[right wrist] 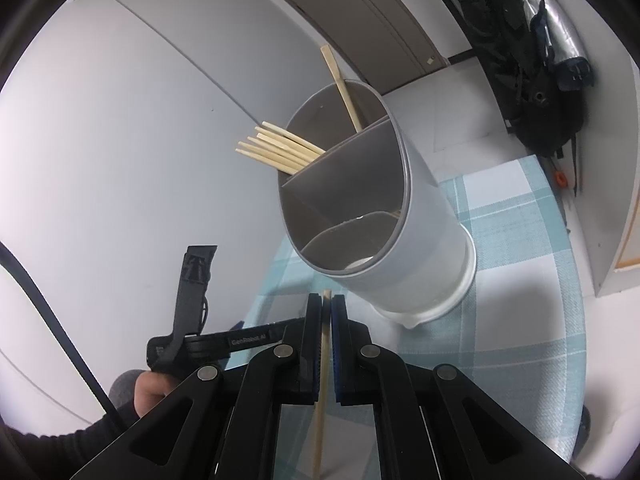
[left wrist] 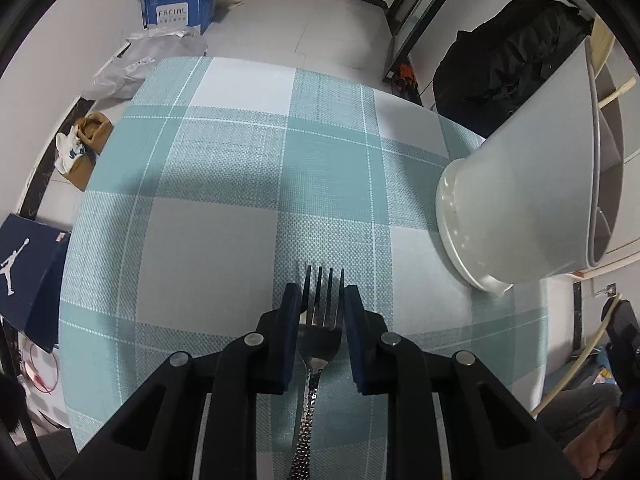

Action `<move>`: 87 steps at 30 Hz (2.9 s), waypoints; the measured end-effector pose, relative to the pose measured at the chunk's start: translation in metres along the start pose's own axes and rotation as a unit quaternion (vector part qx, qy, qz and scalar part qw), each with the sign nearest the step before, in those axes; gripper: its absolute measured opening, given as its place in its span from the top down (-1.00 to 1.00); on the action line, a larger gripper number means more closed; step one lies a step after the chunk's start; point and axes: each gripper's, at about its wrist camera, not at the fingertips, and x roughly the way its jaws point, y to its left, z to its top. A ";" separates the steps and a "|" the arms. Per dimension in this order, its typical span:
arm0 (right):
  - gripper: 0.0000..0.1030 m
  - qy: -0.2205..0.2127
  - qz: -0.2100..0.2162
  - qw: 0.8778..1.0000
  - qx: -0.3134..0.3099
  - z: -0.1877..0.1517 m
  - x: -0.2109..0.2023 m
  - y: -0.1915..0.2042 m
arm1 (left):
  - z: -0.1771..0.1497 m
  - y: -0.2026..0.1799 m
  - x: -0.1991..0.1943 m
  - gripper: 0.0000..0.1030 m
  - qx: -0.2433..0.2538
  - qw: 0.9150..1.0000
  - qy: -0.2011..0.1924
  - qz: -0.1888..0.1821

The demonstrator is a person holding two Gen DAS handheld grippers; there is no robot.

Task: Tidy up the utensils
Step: 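Lift the fork and chopstick up over the white holder with both tools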

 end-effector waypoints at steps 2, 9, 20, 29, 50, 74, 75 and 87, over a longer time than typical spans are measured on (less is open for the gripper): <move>0.93 -0.003 -0.001 1.000 -0.002 0.000 -0.002 0.001 | -0.001 -0.003 -0.003 0.66 0.001 1.000 -0.007 -0.003; 0.93 -0.027 -0.023 0.999 -0.036 0.000 -0.012 0.013 | -0.007 -0.013 -0.026 0.66 0.011 0.998 -0.058 -0.027; 0.93 -0.059 -0.066 0.993 -0.080 -0.005 -0.024 0.030 | -0.025 -0.037 -0.071 0.67 0.046 0.986 -0.155 -0.041; 0.93 -0.075 -0.092 0.988 -0.097 -0.009 -0.034 0.040 | -0.037 -0.047 -0.090 0.67 0.059 0.981 -0.181 -0.041; 0.93 -0.127 -0.140 0.974 -0.124 -0.008 -0.065 0.058 | -0.050 -0.066 -0.110 0.67 0.103 0.980 -0.166 -0.030; 0.93 -0.200 -0.127 0.957 -0.165 0.063 -0.126 0.081 | -0.002 -0.123 -0.196 0.67 0.136 0.961 -0.210 -0.115; 0.93 -0.200 -0.128 0.957 -0.168 0.069 -0.127 0.083 | 0.003 -0.125 -0.201 0.67 0.136 0.959 -0.218 -0.119; 0.93 -0.229 -0.124 0.948 -0.185 0.146 -0.123 0.095 | 0.054 -0.127 -0.211 0.67 0.090 0.949 -0.269 -0.137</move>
